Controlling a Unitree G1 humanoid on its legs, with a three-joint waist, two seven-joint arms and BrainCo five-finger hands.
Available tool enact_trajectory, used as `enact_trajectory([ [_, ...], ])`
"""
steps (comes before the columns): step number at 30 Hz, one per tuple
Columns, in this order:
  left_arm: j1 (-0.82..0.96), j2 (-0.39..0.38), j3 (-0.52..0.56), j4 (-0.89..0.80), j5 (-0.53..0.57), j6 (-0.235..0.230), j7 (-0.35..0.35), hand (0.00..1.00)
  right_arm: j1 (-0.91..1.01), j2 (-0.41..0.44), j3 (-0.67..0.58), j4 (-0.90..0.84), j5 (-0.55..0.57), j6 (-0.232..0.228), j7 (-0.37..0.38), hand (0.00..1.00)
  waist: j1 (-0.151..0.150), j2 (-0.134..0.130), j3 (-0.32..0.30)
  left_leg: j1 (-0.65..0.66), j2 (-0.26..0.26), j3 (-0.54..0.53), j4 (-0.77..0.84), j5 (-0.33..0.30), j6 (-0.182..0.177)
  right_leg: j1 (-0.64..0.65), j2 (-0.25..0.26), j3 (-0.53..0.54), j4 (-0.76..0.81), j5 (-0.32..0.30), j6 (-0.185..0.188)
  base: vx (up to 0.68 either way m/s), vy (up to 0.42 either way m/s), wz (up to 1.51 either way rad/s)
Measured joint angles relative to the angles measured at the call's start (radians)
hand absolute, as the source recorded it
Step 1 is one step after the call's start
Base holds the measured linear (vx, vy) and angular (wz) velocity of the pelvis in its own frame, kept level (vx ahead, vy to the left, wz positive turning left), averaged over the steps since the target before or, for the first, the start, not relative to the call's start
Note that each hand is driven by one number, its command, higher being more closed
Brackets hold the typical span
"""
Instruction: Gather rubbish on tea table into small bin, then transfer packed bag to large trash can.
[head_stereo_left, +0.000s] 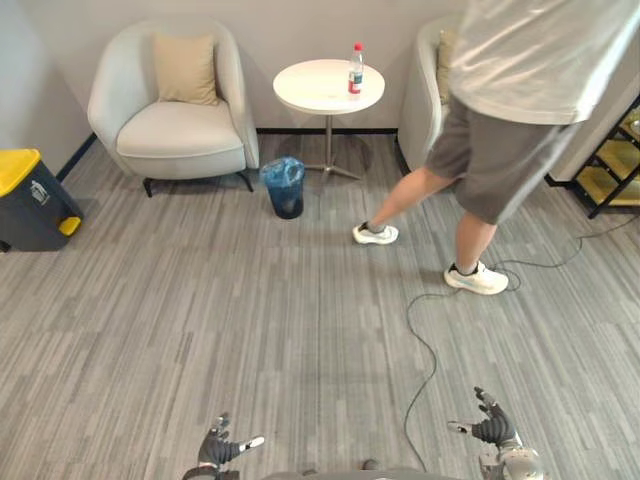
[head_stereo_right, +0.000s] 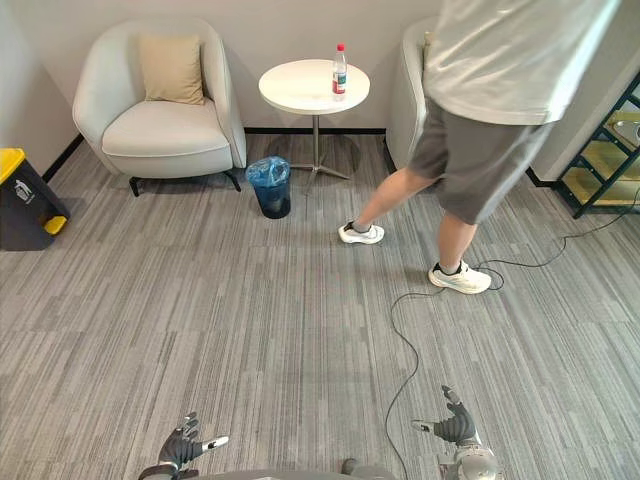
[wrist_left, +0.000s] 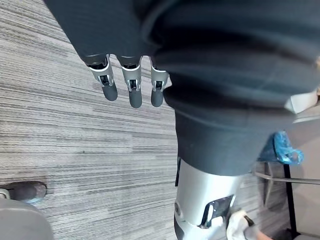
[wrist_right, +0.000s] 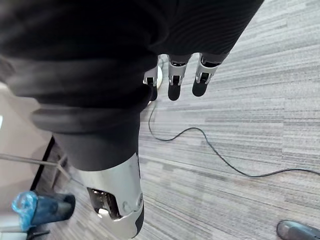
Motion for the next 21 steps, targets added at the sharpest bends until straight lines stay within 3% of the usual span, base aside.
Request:
enact_trajectory([
  [5, 0.003, 0.009, 0.021, -0.016, 0.0, 0.0, -0.016, 0.0, 0.007, -0.035, -0.002, 0.0, 0.019, 0.0, 0.017, 0.0, -0.001, 0.005, 0.001, 0.003, 0.001, -0.002, 0.001, -0.001, -0.001, 0.003, 0.0, -0.003, 0.001, -0.001, 0.001, 0.0, 0.0, 0.0],
  [9, 0.016, 0.009, 0.022, -0.026, -0.003, 0.0, -0.032, 0.0, 0.012, -0.034, -0.008, 0.0, 0.122, 0.002, 0.017, 0.0, -0.002, 0.005, 0.001, 0.0, 0.001, -0.002, 0.002, -0.001, -0.002, 0.0, 0.0, -0.006, 0.004, -0.001, 0.001, -0.01, 0.0, 0.0],
  [18, 0.019, 0.005, 0.022, -0.045, -0.014, 0.009, -0.034, 0.0, -0.011, 0.007, -0.074, 0.008, 0.179, 0.016, 0.007, 0.0, -0.002, 0.006, 0.001, -0.035, 0.006, 0.018, 0.0, -0.007, -0.008, -0.04, 0.006, 0.009, 0.013, -0.002, 0.0, -0.01, 0.002, -0.05],
  [21, 0.009, -0.003, 0.023, -0.079, -0.026, 0.012, -0.031, 0.0, -0.043, 0.011, -0.079, 0.017, 0.203, 0.023, -0.007, 0.0, 0.001, 0.012, 0.007, -0.072, 0.01, 0.033, 0.05, -0.037, 0.002, -0.076, 0.009, 0.026, 0.039, -0.015, 0.0, 0.05, 0.01, -0.17],
])
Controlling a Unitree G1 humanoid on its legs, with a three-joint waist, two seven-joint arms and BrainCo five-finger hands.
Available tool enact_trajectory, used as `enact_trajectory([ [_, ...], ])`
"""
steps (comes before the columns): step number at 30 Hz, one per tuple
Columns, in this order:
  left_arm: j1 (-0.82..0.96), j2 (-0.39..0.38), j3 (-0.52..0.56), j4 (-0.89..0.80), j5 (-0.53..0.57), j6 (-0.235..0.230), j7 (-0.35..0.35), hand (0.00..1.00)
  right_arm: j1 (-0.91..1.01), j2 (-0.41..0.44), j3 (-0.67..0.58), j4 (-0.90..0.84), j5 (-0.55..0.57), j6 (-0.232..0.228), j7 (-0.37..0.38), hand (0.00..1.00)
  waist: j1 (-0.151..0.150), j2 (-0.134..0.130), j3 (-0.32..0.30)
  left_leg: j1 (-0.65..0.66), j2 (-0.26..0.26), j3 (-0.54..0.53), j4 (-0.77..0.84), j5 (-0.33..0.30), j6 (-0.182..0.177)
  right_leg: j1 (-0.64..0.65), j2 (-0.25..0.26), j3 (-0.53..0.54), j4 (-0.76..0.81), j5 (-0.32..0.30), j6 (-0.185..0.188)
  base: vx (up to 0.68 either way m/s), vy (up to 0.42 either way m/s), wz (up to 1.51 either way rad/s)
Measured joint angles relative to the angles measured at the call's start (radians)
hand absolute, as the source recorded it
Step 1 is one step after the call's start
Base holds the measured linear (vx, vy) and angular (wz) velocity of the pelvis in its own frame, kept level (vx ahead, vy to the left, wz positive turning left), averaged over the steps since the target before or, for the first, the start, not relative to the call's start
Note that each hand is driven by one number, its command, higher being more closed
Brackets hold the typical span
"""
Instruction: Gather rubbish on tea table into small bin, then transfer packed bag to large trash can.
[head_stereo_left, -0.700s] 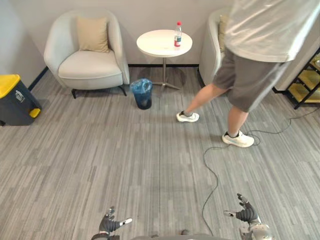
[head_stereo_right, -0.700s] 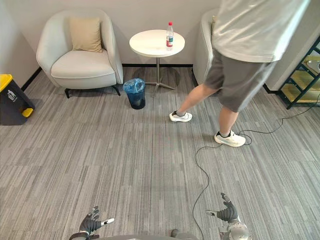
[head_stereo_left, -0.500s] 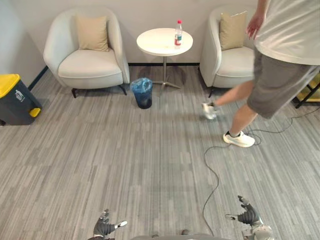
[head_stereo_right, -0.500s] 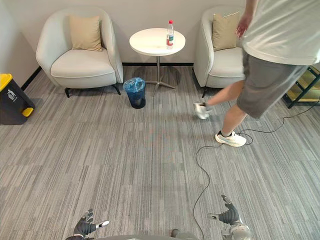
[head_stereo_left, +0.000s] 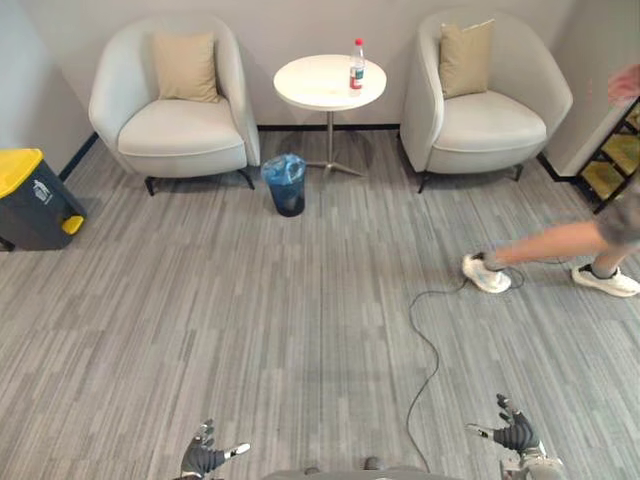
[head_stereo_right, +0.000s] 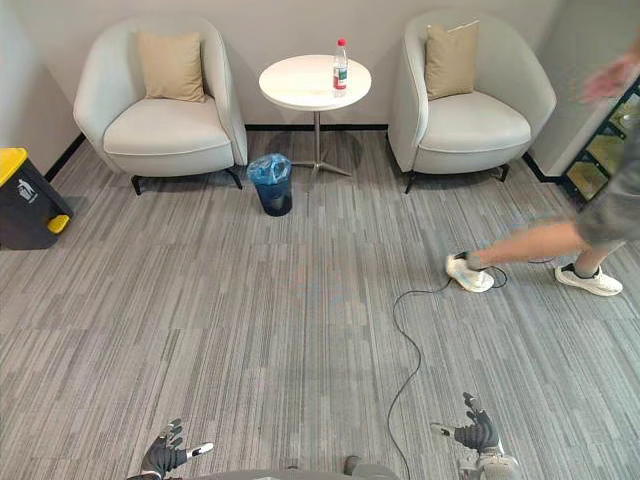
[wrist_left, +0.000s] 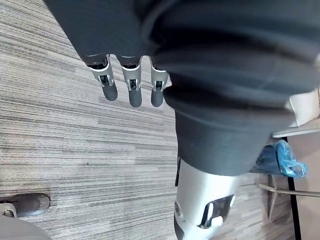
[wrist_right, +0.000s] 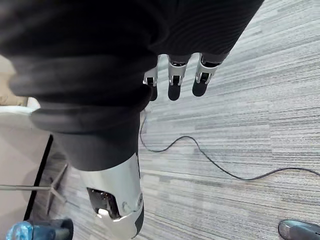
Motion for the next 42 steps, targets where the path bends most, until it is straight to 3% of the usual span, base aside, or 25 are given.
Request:
enact_trajectory([
  [5, 0.002, -0.01, 0.002, -0.096, -0.017, 0.004, 0.006, 0.0, -0.05, 0.019, -0.002, 0.01, 0.017, 0.009, -0.024, 0.0, 0.003, -0.015, 0.025, -0.071, -0.011, 0.039, 0.154, -0.138, 0.045, -0.126, -0.023, 0.026, 0.27, -0.159, 0.055, 0.04, 0.033, -0.19],
  [7, -0.021, -0.002, -0.007, -0.112, -0.024, 0.007, 0.023, 0.0, -0.061, 0.043, 0.008, -0.002, 0.038, 0.021, -0.027, 0.0, 0.0, -0.014, 0.053, -0.044, -0.019, 0.037, 0.198, -0.193, 0.075, -0.28, -0.056, -0.033, 0.6, -0.18, 0.087, 0.21, 0.024, -0.08],
  [8, -0.023, 0.002, -0.009, -0.112, -0.025, 0.01, 0.024, 0.0, -0.054, 0.049, 0.011, -0.01, 0.04, 0.023, -0.026, 0.0, -0.002, -0.011, 0.056, -0.032, -0.019, 0.036, 0.199, -0.202, 0.079, -0.31, -0.062, -0.051, 0.642, -0.196, 0.083, 0.29, 0.026, -0.06],
  [10, -0.03, 0.007, -0.016, -0.113, -0.031, 0.012, 0.036, 0.0, -0.044, 0.054, 0.016, -0.03, 0.043, 0.024, -0.025, 0.0, -0.006, -0.011, 0.073, 0.009, -0.011, 0.035, 0.19, -0.223, 0.071, -0.371, -0.075, -0.1, 0.623, -0.202, 0.074, 0.32, 0.026, 0.03],
  [13, -0.087, 0.01, -0.017, -0.114, -0.038, 0.015, 0.043, 0.0, -0.061, 0.045, 0.015, -0.031, 0.043, 0.024, -0.025, 0.0, -0.058, 0.014, 0.114, 0.096, 0.04, -0.027, 0.129, -0.238, 0.056, -0.443, -0.049, -0.143, 0.437, -0.16, 0.063, 0.57, -0.062, 0.65],
  [14, -0.104, 0.01, -0.025, -0.116, -0.038, 0.014, 0.043, 0.0, -0.058, 0.038, 0.015, -0.035, 0.043, 0.024, -0.025, 0.0, -0.069, 0.021, 0.121, 0.13, 0.064, -0.051, 0.09, -0.229, 0.032, -0.462, -0.025, -0.136, 0.318, -0.073, 0.052, 0.76, -0.169, 0.76],
  [15, -0.118, 0.008, -0.026, -0.117, -0.038, 0.014, 0.042, 0.0, -0.046, 0.032, 0.015, -0.049, 0.043, 0.024, -0.026, 0.0, -0.08, 0.017, 0.12, 0.151, 0.084, -0.071, 0.096, -0.232, -0.002, -0.47, -0.016, -0.129, 0.289, 0.08, 0.01, 0.68, -0.158, 0.63],
  [17, -0.132, -0.003, -0.026, -0.121, -0.036, 0.015, 0.039, 0.0, -0.062, 0.027, 0.013, -0.068, 0.042, 0.024, -0.026, 0.0, -0.081, 0.039, 0.129, 0.139, 0.125, -0.076, 0.168, -0.211, -0.06, -0.471, -0.008, -0.169, 0.366, 0.03, -0.068, 0.63, -0.175, 0.31],
  [18, -0.138, -0.013, -0.028, -0.124, -0.036, 0.015, 0.039, 0.0, -0.065, 0.032, 0.014, -0.089, 0.042, 0.022, -0.025, 0.0, -0.087, 0.039, 0.131, 0.101, 0.125, -0.073, 0.287, -0.135, -0.107, -0.45, -0.016, -0.183, 0.41, 0.004, -0.094, 0.84, -0.241, 0.35],
  [20, -0.12, -0.043, -0.027, -0.133, -0.036, 0.015, 0.039, 0.0, -0.043, 0.031, 0.04, -0.121, 0.042, 0.019, -0.027, 0.0, -0.082, 0.036, 0.137, 0.022, 0.123, -0.055, 0.572, 0.131, -0.052, -0.326, -0.017, -0.19, 0.41, -0.022, -0.117, 0.77, -0.202, 0.26],
  [21, -0.089, -0.05, -0.032, -0.157, -0.035, 0.012, 0.037, 0.0, -0.035, 0.04, 0.069, -0.153, 0.042, 0.014, -0.035, 0.0, -0.06, 0.027, 0.142, -0.061, 0.161, -0.032, 0.802, 0.133, -0.038, -0.201, -0.009, -0.177, 0.336, -0.052, -0.125, 0.66, -0.129, -0.14],
  [22, -0.079, -0.05, -0.032, -0.172, -0.035, 0.013, 0.038, 0.0, -0.028, 0.06, 0.081, -0.182, 0.045, 0.014, -0.044, 0.0, -0.039, 0.023, 0.144, -0.158, 0.189, -0.001, 0.973, 0.056, -0.018, -0.107, 0.005, -0.155, 0.274, -0.078, -0.13, 0.64, -0.102, -0.27],
  [24, -0.087, -0.055, -0.038, -0.177, -0.035, 0.015, 0.038, 0.0, -0.034, 0.083, 0.094, -0.214, 0.047, 0.005, -0.044, 0.0, 0.004, 0.015, 0.147, -0.311, 0.192, 0.032, 1.022, -0.025, -0.001, 0.005, 0.005, -0.131, 0.18, -0.091, -0.125, 0.61, -0.066, -0.29],
  [27, -0.076, -0.077, -0.049, -0.191, -0.035, 0.015, 0.037, 0.0, -0.052, 0.08, 0.091, -0.217, 0.055, 0.0, -0.043, 0.0, 0.043, 0.005, 0.15, -0.471, 0.137, 0.075, 0.717, -0.076, 0.005, 0.157, -0.024, -0.094, 0.064, -0.106, -0.105, 0.63, 0.024, -0.35],
  [29, -0.057, -0.087, -0.054, -0.191, -0.035, 0.016, 0.037, 0.0, -0.07, 0.068, 0.078, -0.186, 0.055, -0.004, -0.043, 0.0, 0.061, 0.004, 0.149, -0.494, 0.082, 0.042, 0.404, -0.02, -0.066, 0.231, -0.042, -0.048, 0.039, -0.142, -0.082, 0.66, 0.132, -0.68],
  [30, -0.028, -0.091, -0.055, -0.192, -0.035, 0.015, 0.038, 0.0, -0.079, 0.061, 0.067, -0.155, 0.055, -0.002, -0.049, 0.0, 0.066, 0.03, 0.134, -0.487, 0.083, -0.013, 0.228, 0.035, -0.063, 0.264, -0.021, -0.003, 0.042, -0.174, -0.07, 0.72, 0.255, -1.05],
  [31, -0.007, -0.08, -0.057, -0.177, -0.035, 0.018, 0.04, 0.0, -0.088, 0.073, 0.069, -0.118, 0.055, 0.0, -0.054, 0.0, 0.084, 0.001, 0.116, -0.503, 0.063, -0.012, 0.327, 0.118, -0.011, 0.275, -0.048, 0.047, 0.099, -0.244, -0.042, 0.72, 0.279, -1.02],
  [32, -0.011, -0.072, -0.053, -0.164, -0.035, 0.022, 0.04, 0.0, -0.088, 0.081, 0.071, -0.101, 0.054, 0.002, -0.055, 0.0, 0.087, -0.027, 0.102, -0.513, 0.046, 0.004, 0.371, 0.09, 0.017, 0.261, -0.075, 0.063, 0.147, -0.26, -0.026, 0.87, 0.305, -0.63],
  [33, -0.019, -0.059, -0.047, -0.159, -0.035, 0.023, 0.041, 0.0, -0.084, 0.088, 0.07, -0.093, 0.051, 0.008, -0.056, 0.0, 0.077, -0.071, 0.084, -0.506, 0.02, 0.032, 0.402, 0.033, 0.035, 0.198, -0.116, 0.084, 0.306, -0.254, 0.012, 0.72, 0.222, -0.14],
  [34, -0.029, -0.06, -0.059, -0.158, -0.035, 0.022, 0.041, 0.0, -0.078, 0.089, 0.064, -0.089, 0.049, 0.013, -0.056, 0.0, 0.06, -0.088, 0.087, -0.459, -0.007, 0.036, 0.415, -0.013, 0.069, 0.117, -0.137, 0.099, 0.53, -0.17, 0.159, 0.85, 0.253, 0.04],
  [35, -0.034, -0.057, -0.064, -0.151, -0.035, 0.022, 0.041, 0.0, -0.076, 0.092, 0.064, -0.082, 0.048, 0.016, -0.056, 0.0, 0.048, -0.089, 0.09, -0.424, -0.017, 0.033, 0.414, -0.036, 0.077, 0.08, -0.141, 0.102, 0.638, -0.102, 0.237, 0.68, 0.208, 0.05],
  [36, -0.056, -0.05, -0.076, -0.13, -0.035, 0.029, 0.043, 0.0, -0.078, 0.097, 0.065, -0.064, 0.045, 0.018, -0.056, 0.0, 0.03, -0.089, 0.097, -0.331, -0.03, 0.033, 0.396, -0.071, 0.086, 0.022, -0.151, 0.08, 0.82, -0.124, 0.219, 0.66, 0.195, 0.04],
  [38, -0.065, -0.049, -0.09, -0.13, -0.036, 0.029, 0.05, 0.0, -0.077, 0.097, 0.081, -0.062, 0.043, 0.019, -0.056, 0.0, 0.025, -0.069, 0.098, -0.175, -0.029, 0.032, 0.318, -0.091, 0.088, -0.05, -0.175, -0.033, 0.881, -0.186, 0.113, 0.6, 0.162, -0.11],
  [40, -0.092, -0.045, -0.097, -0.127, -0.038, 0.028, 0.055, 0.0, -0.082, 0.09, 0.092, -0.061, 0.042, 0.016, -0.051, 0.0, 0.016, -0.031, 0.097, -0.061, -0.005, 0.019, 0.237, -0.091, 0.088, -0.121, -0.158, -0.148, 0.744, -0.235, 0.063, 0.6, 0.095, 0.04],
  [42, -0.117, -0.039, -0.092, -0.123, -0.038, 0.015, 0.062, 0.0, -0.099, 0.079, 0.088, -0.057, 0.042, 0.017, -0.045, 0.0, -0.005, -0.012, 0.103, 0.011, 0.016, -0.007, 0.185, -0.102, 0.067, -0.213, -0.119, -0.168, 0.459, -0.216, 0.077, 0.57, 0.001, 0.37],
])
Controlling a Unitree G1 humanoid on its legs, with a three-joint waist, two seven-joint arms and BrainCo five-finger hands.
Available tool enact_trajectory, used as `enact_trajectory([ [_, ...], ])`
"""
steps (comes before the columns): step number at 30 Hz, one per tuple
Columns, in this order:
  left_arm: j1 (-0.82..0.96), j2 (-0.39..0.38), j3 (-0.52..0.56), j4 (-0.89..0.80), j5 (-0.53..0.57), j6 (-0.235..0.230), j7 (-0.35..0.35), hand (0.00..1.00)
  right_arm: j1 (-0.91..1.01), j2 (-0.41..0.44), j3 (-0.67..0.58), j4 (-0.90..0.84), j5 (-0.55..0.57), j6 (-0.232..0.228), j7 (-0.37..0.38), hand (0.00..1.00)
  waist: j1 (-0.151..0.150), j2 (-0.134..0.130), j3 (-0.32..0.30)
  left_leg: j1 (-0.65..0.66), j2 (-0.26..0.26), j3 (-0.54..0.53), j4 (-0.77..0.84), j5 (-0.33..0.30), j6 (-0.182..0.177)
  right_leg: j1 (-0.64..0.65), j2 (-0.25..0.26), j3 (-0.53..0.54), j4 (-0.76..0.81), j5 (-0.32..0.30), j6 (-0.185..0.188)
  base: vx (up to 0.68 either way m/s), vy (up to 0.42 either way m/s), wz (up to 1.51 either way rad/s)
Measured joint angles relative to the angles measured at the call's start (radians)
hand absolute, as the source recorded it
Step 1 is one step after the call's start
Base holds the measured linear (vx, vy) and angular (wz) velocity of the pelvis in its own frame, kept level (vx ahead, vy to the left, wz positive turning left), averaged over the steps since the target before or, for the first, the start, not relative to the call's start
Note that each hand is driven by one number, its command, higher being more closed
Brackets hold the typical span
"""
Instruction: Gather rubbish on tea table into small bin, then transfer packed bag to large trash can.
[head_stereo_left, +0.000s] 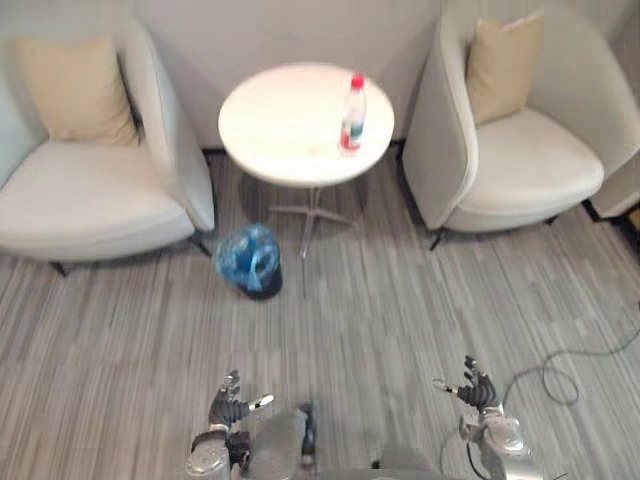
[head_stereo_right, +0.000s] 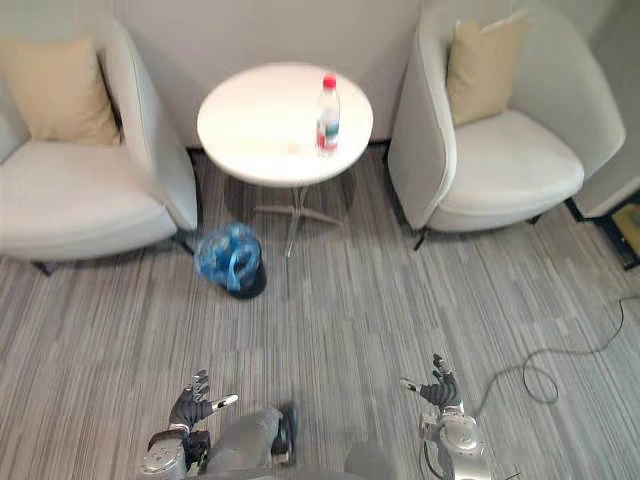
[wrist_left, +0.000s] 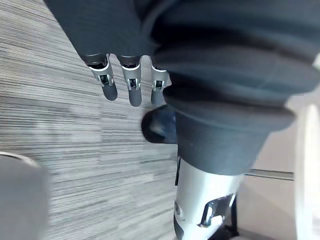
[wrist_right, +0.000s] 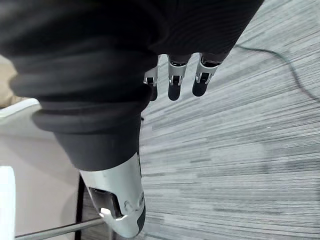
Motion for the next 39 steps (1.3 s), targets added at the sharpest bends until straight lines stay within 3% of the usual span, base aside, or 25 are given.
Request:
enact_trajectory([
  [1, -0.008, 0.003, 0.001, 0.009, 0.0, 0.0, 0.0, 0.0, 0.003, -0.006, -0.006, 0.001, 0.0, 0.0, 0.0, 0.0, -0.001, 0.002, 0.002, 0.025, 0.008, -0.004, -0.007, -0.018, -0.031, -0.029, 0.013, 0.022, -0.117, 0.048, 0.004, 0.52, -0.056, 0.38],
  [2, -0.009, 0.01, 0.008, 0.021, 0.0, 0.001, 0.003, 0.0, 0.013, -0.007, -0.014, 0.011, -0.001, 0.004, 0.0, 0.0, 0.003, -0.008, 0.002, 0.07, 0.015, -0.007, -0.01, -0.047, -0.077, -0.04, 0.038, 0.067, -0.284, 0.19, -0.011, 0.53, -0.076, 0.34],
  [3, -0.007, 0.011, 0.01, 0.023, 0.0, 0.001, 0.003, 0.0, 0.016, -0.007, -0.014, 0.012, -0.001, 0.005, 0.0, 0.0, 0.002, -0.01, 0.001, 0.079, 0.018, -0.01, -0.01, -0.052, -0.085, -0.037, 0.041, 0.07, -0.299, 0.233, -0.018, 0.54, -0.134, 0.44],
  [4, -0.003, 0.005, 0.013, 0.038, 0.0, 0.002, 0.006, 0.0, 0.025, -0.012, -0.016, 0.013, -0.006, 0.007, 0.0, 0.0, -0.003, 0.001, -0.003, 0.101, 0.043, -0.038, 0.003, -0.066, -0.108, -0.018, 0.063, 0.088, -0.305, 0.342, -0.038, 0.45, -0.139, 0.27],
  [5, 0.003, 0.002, 0.014, 0.04, 0.001, 0.003, 0.005, 0.0, 0.024, -0.014, -0.018, 0.013, -0.008, 0.007, -0.001, 0.0, -0.003, 0.013, -0.014, 0.099, 0.06, -0.049, 0.022, -0.065, -0.111, -0.016, 0.075, 0.078, -0.297, 0.342, -0.045, 0.7, -0.238, 0.31],
  [6, 0.009, -0.006, 0.02, 0.038, 0.001, 0.001, 0.003, 0.0, 0.013, -0.013, -0.017, -0.006, -0.009, 0.007, 0.0, 0.0, -0.002, 0.02, -0.016, 0.046, 0.081, -0.062, 0.143, -0.041, -0.139, -0.001, 0.087, 0.057, -0.288, 0.293, -0.065, 0.57, -0.209, 0.19],
  [7, 0.007, -0.021, 0.032, 0.038, 0.001, 0.002, 0.003, 0.0, 0.013, -0.013, -0.013, -0.029, -0.008, 0.006, -0.001, 0.0, -0.003, 0.025, -0.01, -0.01, 0.088, -0.056, 0.274, -0.009, -0.139, 0.024, 0.092, 0.044, -0.292, 0.274, -0.074, 0.55, -0.215, 0.29],
  [9, 0.016, -0.05, 0.041, 0.028, 0.001, 0.003, 0.001, 0.0, 0.035, -0.007, 0.001, -0.092, -0.008, 0.006, -0.002, 0.0, 0.007, 0.022, 0.003, -0.141, 0.137, -0.026, 0.594, 0.116, -0.12, 0.14, 0.092, 0.026, -0.335, 0.242, -0.094, 0.42, -0.157, 0.33],
  [10, 0.025, -0.056, 0.035, 0.021, 0.002, 0.003, 0.0, 0.0, 0.054, 0.011, 0.002, -0.13, -0.008, 0.005, -0.008, 0.0, 0.014, 0.013, 0.01, -0.188, 0.168, 0.019, 0.677, 0.055, -0.113, 0.217, 0.09, 0.025, -0.367, 0.233, -0.109, 0.54, -0.162, 0.21],
  [11, 0.028, -0.057, 0.032, 0.02, 0.002, 0.003, 0.0, 0.0, 0.054, 0.018, 0.002, -0.146, -0.007, 0.001, -0.013, 0.0, 0.014, 0.007, 0.011, -0.209, 0.172, 0.035, 0.676, 0.032, -0.115, 0.247, 0.084, 0.021, -0.383, 0.232, -0.109, 0.5, -0.123, 0.02],
  [12, 0.031, -0.061, 0.028, 0.018, 0.003, 0.003, -0.001, 0.0, 0.053, 0.025, -0.004, -0.18, -0.007, -0.004, -0.024, 0.0, 0.021, -0.006, 0.013, -0.253, 0.168, 0.068, 0.599, 0.003, -0.115, 0.292, 0.07, 0.019, -0.415, 0.23, -0.105, 0.45, -0.076, -0.11],
  [14, 0.028, -0.073, 0.027, 0.013, 0.005, 0.002, -0.001, 0.0, 0.047, 0.024, -0.034, -0.208, -0.008, -0.021, -0.032, 0.0, 0.035, 0.009, 0.008, -0.292, 0.151, 0.112, 0.37, 0.009, -0.125, 0.322, 0.06, 0.02, -0.43, 0.206, -0.072, 0.31, 0.014, -0.11],
  [15, 0.033, -0.084, 0.023, 0.012, 0.005, 0.002, -0.001, 0.0, 0.051, 0.01, -0.048, -0.213, -0.008, -0.024, -0.042, 0.0, 0.033, 0.045, -0.002, -0.3, 0.143, 0.109, 0.174, 0.108, -0.143, 0.337, 0.076, 0.016, -0.425, 0.173, -0.052, 0.31, 0.098, 0.02],
  [16, 0.033, -0.085, 0.02, 0.018, 0.005, 0.002, -0.001, 0.0, 0.053, 0.007, -0.059, -0.209, -0.01, -0.018, -0.05, 0.0, 0.034, 0.067, -0.006, -0.297, 0.133, 0.101, 0.118, 0.184, -0.059, 0.349, 0.087, 0.033, -0.398, 0.117, -0.031, 0.36, 0.129, 0.11],
  [17, 0.031, -0.08, 0.02, 0.024, 0.005, 0.003, 0.0, 0.0, 0.054, 0.012, -0.058, -0.212, -0.012, -0.014, -0.052, 0.0, 0.032, 0.047, -0.007, -0.284, 0.11, 0.105, 0.11, 0.184, -0.057, 0.349, 0.064, 0.039, -0.376, 0.104, -0.019, 0.29, 0.112, 0.14],
  [19, 0.052, -0.07, 0.024, 0.025, 0.006, 0.001, -0.001, 0.0, 0.063, 0.028, -0.059, -0.261, -0.05, -0.016, -0.067, 0.0, 0.031, -0.022, -0.007, -0.247, 0.042, 0.114, 0.07, 0.131, -0.041, 0.308, -0.016, 0.069, -0.238, 0.021, 0.01, 0.26, 0.064, 0.11],
  [22, 0.07, -0.064, 0.003, 0.035, 0.008, 0.004, -0.001, 0.0, 0.055, 0.031, -0.054, -0.302, -0.072, -0.022, -0.068, 0.0, 0.027, -0.033, -0.003, -0.215, 0.018, 0.114, 0.061, 0.096, -0.026, 0.216, -0.042, 0.117, -0.014, 0.037, 0.042, 0.27, 0.081, 0.08],
  [23, 0.077, -0.049, 0.001, 0.04, 0.008, 0.004, 0.0, 0.0, 0.062, 0.036, -0.038, -0.323, -0.088, -0.023, -0.067, 0.0, 0.019, -0.032, -0.004, -0.167, 0.014, 0.091, 0.06, 0.075, -0.013, 0.173, -0.036, 0.164, 0.103, 0.033, 0.04, 0.31, 0.076, 0.29],
  [24, 0.077, -0.042, 0.002, 0.041, 0.008, 0.004, 0.001, 0.0, 0.06, 0.036, -0.032, -0.331, -0.089, -0.025, -0.067, 0.0, 0.017, -0.032, -0.005, -0.153, 0.013, 0.085, 0.06, 0.069, -0.015, 0.165, -0.032, 0.177, 0.104, 0.018, 0.03, 0.32, 0.053, 0.36],
  [27, 0.067, -0.023, 0.008, 0.051, 0.008, -0.001, 0.001, 0.0, 0.05, 0.032, -0.027, -0.374, -0.109, -0.048, -0.067, 0.0, 0.006, -0.035, -0.016, -0.129, 0.011, 0.055, 0.061, 0.064, -0.016, 0.117, 0.009, 0.233, -0.022, 0.003, 0.014, 0.2, -0.03, 0.51],
  [29, 0.068, -0.004, 0.01, 0.057, 0.008, -0.006, 0.0, 0.0, 0.049, 0.028, -0.024, -0.389, -0.111, -0.066, -0.064, 0.0, 0.01, -0.045, -0.021, -0.126, -0.005, 0.032, 0.073, 0.056, -0.03, 0.1, 0.013, 0.23, -0.194, 0.123, 0.007, 0.29, -0.101, 0.54],
  [31, 0.079, -0.017, 0.005, 0.068, 0.011, -0.008, -0.001, 0.0, 0.052, -0.006, 0.013, -0.387, -0.121, -0.067, -0.05, 0.0, 0.015, -0.006, -0.047, -0.124, 0.014, -0.001, 0.06, 0.049, -0.044, 0.13, 0.029, 0.216, -0.24, 0.13, -0.003, 0.27, -0.109, 0.27],
  [33, 0.093, -0.022, 0.006, 0.069, 0.012, -0.008, -0.002, 0.0, 0.037, -0.016, 0.04, -0.387, -0.128, -0.068, -0.025, 0.0, 0.011, 0.008, -0.053, -0.115, 0.026, -0.011, 0.03, 0.056, -0.061, 0.153, 0.04, 0.199, -0.279, 0.141, -0.009, 0.19, -0.114, 0.07],
  [39, 0.09, -0.033, -0.001, 0.071, 0.017, -0.014, -0.014, 0.0, 0.028, -0.029, 0.089, -0.379, -0.162, -0.069, -0.016, 0.0, 0.009, 0.012, -0.055, -0.048, 0.033, -0.057, -0.051, 0.071, -0.083, 0.239, 0.051, 0.165, -0.368, 0.157, -0.021, 0.1, -0.049, 0.15],
])
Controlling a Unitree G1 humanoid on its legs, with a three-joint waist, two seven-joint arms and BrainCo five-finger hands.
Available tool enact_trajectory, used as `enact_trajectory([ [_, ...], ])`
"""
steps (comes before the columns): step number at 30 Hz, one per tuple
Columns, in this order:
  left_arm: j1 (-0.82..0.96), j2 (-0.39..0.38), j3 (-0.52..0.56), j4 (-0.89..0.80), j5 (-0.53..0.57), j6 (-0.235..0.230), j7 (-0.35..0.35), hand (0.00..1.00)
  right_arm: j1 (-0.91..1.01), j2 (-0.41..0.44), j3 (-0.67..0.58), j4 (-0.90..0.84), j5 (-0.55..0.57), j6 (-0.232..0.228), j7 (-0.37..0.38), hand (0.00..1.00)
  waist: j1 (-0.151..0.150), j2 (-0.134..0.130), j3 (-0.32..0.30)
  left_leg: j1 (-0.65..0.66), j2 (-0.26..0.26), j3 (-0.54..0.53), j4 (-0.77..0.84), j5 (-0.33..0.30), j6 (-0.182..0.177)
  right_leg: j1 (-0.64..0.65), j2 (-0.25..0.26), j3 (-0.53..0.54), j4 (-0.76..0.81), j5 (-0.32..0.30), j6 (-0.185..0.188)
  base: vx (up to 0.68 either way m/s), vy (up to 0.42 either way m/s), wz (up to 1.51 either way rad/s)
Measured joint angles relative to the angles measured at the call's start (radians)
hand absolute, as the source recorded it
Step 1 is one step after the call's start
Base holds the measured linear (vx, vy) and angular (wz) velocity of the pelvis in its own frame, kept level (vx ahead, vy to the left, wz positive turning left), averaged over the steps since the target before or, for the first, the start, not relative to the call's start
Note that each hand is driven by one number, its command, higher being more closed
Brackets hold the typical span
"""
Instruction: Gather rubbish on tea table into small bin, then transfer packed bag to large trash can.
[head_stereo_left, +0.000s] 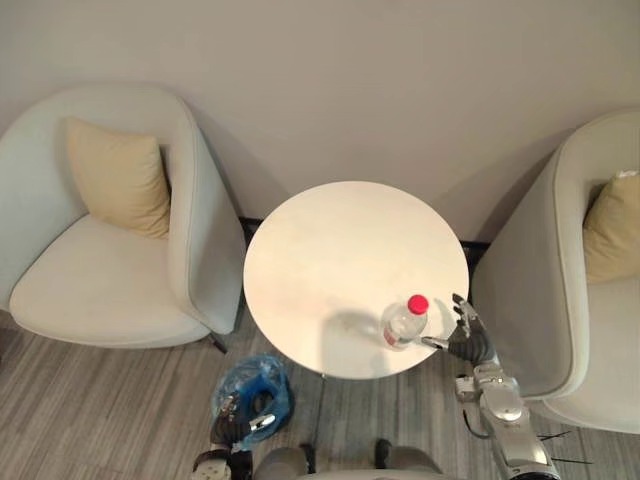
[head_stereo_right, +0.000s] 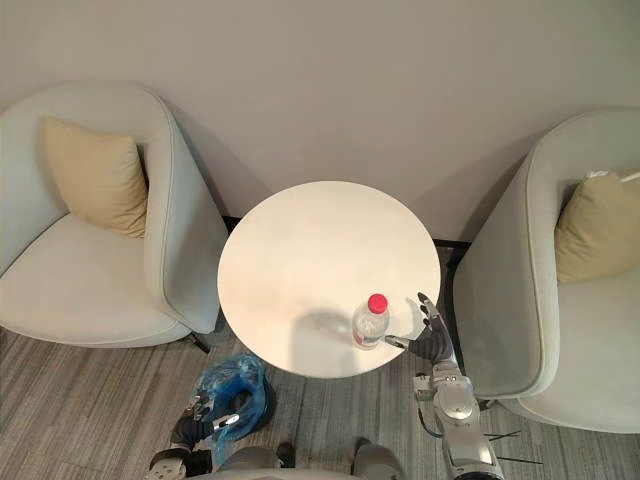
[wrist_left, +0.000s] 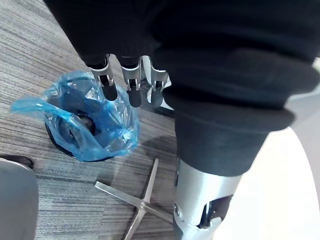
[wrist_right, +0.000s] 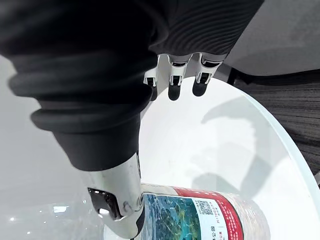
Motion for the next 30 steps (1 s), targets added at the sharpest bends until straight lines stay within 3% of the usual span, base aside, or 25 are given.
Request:
enact_trajectory([
  [4, -0.001, 0.001, -0.001, 0.017, 0.002, -0.002, -0.008, 0.0, -0.024, -0.005, 0.063, 0.051, -0.005, 0.0, 0.033, 0.0, 0.003, 0.005, -0.004, 0.006, -0.012, -0.03, -0.028, 0.033, -0.003, 0.045, -0.01, -0.028, -0.08, 0.05, -0.002, 0.01, 0.024, 0.21],
  [10, 0.001, 0.004, -0.011, 0.028, 0.005, -0.002, -0.008, 0.0, -0.053, -0.006, 0.1, 0.119, -0.018, 0.002, 0.038, 0.0, 0.025, 0.009, -0.004, 0.002, -0.031, -0.081, -0.038, 0.059, 0.0, 0.069, -0.024, -0.076, -0.099, 0.057, 0.0, -0.06, -0.002, 0.28],
  [11, 0.001, 0.004, -0.014, 0.038, 0.006, -0.002, -0.009, 0.0, -0.071, -0.006, 0.116, 0.138, -0.029, 0.002, 0.036, 1.0, 0.027, 0.009, -0.004, 0.002, -0.034, -0.095, -0.059, 0.08, -0.002, 0.067, -0.024, -0.083, -0.104, 0.064, -0.001, -0.12, -0.039, 0.3],
  [16, 0.01, 0.005, -0.022, 0.041, 0.006, -0.003, -0.009, 0.0, -0.181, 0.006, 0.149, 0.197, -0.035, 0.01, 0.008, 1.0, 0.03, 0.015, 0.001, -0.018, -0.034, -0.147, -0.142, 0.151, -0.011, 0.032, -0.026, -0.126, -0.114, 0.092, -0.001, -0.17, -0.026, 0.27],
  [19, 0.009, 0.005, -0.034, 0.04, 0.006, -0.004, -0.009, 0.0, -0.231, 0.014, 0.156, 0.215, -0.034, 0.014, -0.027, 1.0, 0.054, 0.025, 0.008, -0.034, -0.035, -0.165, -0.168, 0.167, -0.021, 0.013, -0.026, -0.137, -0.118, 0.099, 0.002, -0.19, -0.004, 0.18],
  [23, 0.019, 0.005, -0.038, 0.04, 0.005, -0.004, -0.007, 0.0, -0.256, 0.023, 0.155, 0.209, -0.029, 0.014, -0.063, 1.0, 0.055, 0.037, 0.015, -0.064, -0.039, -0.203, -0.181, 0.175, -0.026, 0.01, -0.024, -0.162, -0.149, 0.105, 0.005, -0.12, -0.003, 0.35],
  [30, 0.034, 0.0, -0.032, 0.04, 0.005, -0.004, -0.008, 0.0, -0.251, 0.023, 0.153, 0.048, -0.004, -0.011, -0.073, 1.0, 0.052, 0.047, 0.012, -0.09, -0.048, -0.286, -0.17, 0.209, -0.045, 0.019, -0.02, -0.235, -0.142, 0.101, 0.005, 0.03, -0.028, 0.3],
])
